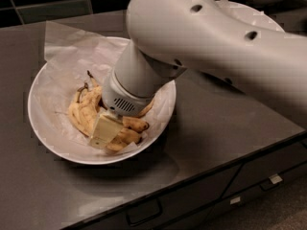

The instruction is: Pick banana from white bowl

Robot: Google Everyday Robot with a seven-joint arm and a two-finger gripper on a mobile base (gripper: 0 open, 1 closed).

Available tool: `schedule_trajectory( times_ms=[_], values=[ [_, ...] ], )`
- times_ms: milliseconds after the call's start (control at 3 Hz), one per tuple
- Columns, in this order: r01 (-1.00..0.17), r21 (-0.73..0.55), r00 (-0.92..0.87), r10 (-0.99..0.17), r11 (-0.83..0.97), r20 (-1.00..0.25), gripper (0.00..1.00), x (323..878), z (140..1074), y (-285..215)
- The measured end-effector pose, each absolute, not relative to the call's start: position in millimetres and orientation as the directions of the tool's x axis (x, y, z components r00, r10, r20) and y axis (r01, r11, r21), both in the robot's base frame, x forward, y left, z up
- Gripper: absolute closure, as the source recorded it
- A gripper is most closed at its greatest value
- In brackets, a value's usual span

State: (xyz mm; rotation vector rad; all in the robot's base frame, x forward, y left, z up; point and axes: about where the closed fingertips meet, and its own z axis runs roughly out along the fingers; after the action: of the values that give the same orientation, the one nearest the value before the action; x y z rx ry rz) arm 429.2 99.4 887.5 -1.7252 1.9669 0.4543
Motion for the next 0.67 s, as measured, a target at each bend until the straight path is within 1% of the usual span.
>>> schedule_trajectory(
  times_ms=[333, 667],
  values=[
    [-0.987, -0.059, -0.094, -0.835, 0.15, -0.543, 0.38, 429.4, 884.1, 100.6],
    [-0.987, -0.057, -0.096, -0.841, 0.149, -0.532, 0.54, 429.1, 882.0, 102.0]
  ],
)
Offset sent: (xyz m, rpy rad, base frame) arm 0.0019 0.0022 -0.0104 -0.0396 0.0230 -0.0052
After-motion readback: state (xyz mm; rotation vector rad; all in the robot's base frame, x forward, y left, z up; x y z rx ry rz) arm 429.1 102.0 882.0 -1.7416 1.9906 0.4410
